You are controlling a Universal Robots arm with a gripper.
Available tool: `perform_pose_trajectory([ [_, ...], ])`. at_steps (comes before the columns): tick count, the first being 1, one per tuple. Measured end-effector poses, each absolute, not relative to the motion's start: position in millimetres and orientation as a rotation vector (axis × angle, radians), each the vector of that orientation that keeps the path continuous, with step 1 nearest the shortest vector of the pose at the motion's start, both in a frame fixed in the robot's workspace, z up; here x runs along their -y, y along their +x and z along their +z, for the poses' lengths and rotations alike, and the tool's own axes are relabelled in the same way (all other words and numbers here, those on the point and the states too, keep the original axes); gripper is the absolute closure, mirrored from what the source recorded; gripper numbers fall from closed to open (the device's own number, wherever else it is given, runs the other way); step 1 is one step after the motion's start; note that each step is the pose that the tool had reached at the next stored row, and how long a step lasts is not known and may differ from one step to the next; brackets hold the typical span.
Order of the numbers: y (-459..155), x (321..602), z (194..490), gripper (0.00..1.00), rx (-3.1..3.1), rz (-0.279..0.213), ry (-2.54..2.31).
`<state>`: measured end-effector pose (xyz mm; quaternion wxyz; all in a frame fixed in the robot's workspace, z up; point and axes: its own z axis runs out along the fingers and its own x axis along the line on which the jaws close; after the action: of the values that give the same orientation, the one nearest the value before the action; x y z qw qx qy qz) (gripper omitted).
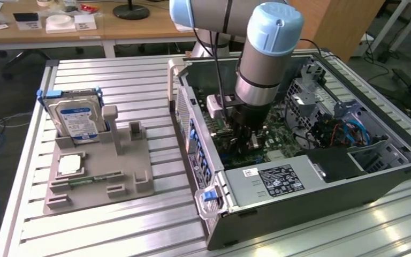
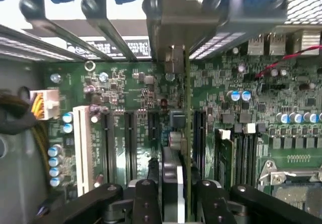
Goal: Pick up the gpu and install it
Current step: 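Insert the gpu into the slot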
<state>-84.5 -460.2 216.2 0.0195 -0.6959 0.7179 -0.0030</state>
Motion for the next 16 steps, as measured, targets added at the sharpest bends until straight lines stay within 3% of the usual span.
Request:
perform_pose_trajectory([
  [16, -84.5, 460.1, 269.5, 0.66, -2.216, -0.032, -2.149],
])
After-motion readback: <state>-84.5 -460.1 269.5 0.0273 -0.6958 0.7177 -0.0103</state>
